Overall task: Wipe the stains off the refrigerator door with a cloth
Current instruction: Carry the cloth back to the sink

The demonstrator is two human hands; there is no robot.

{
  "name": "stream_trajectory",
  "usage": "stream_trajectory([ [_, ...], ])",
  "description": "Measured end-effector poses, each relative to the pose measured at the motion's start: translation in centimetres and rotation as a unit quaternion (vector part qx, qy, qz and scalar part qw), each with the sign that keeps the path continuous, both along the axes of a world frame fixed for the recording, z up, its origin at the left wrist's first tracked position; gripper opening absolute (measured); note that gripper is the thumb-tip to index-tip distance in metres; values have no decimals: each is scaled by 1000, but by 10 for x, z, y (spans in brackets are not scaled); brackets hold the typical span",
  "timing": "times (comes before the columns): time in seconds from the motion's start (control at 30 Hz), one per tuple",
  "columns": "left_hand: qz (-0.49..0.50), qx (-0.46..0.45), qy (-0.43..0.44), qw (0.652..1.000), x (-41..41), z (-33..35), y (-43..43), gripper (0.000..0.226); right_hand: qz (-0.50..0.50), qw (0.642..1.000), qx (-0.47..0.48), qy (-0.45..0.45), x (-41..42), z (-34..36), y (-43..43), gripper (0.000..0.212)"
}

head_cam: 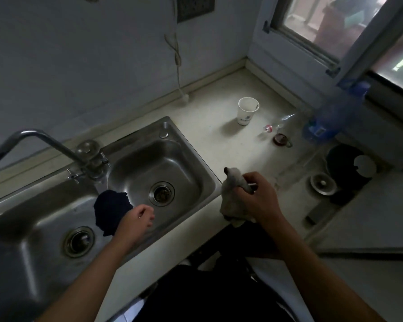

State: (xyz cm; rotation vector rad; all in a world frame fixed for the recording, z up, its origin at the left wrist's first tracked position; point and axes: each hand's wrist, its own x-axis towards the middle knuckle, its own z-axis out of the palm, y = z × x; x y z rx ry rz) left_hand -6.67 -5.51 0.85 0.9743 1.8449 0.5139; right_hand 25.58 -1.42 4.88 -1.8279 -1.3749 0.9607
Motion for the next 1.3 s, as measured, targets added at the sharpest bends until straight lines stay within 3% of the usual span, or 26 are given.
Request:
stream_trajectory([
  [0.33, 53, -10, -5, 999, -8, 8, 52, 19, 87, 996, 1, 12, -41, 24, 145, 27],
  [0.63, 120, -22, 13, 992, -1, 7, 99, 19, 176, 981, 71, 40, -98, 24, 324, 28],
  [0.73, 127, -27, 23, 991, 1, -1, 110, 18, 217, 975, 39, -22, -110, -10, 365, 33],
  [0.87, 133, -36, 25, 990, 7, -14, 116, 17, 345, 908, 3, -237, -101, -73, 368, 42],
  [1.0, 134, -48, 20, 990, 13, -20, 118, 17, 356, 893, 67, -268, -87, -83, 353, 54],
  [1.13, 133, -64, 14, 989, 18, -24, 117, 16, 347, 884, 155, -272, -77, -74, 341, 49],
  [1.23, 129, -71, 16, 989, 20, -30, 113, 17, 389, 863, 154, -283, -74, -79, 332, 38],
  [1.3, 120, -77, 18, 990, 20, -32, 109, 16, 401, 862, 126, -283, -74, -86, 327, 42],
])
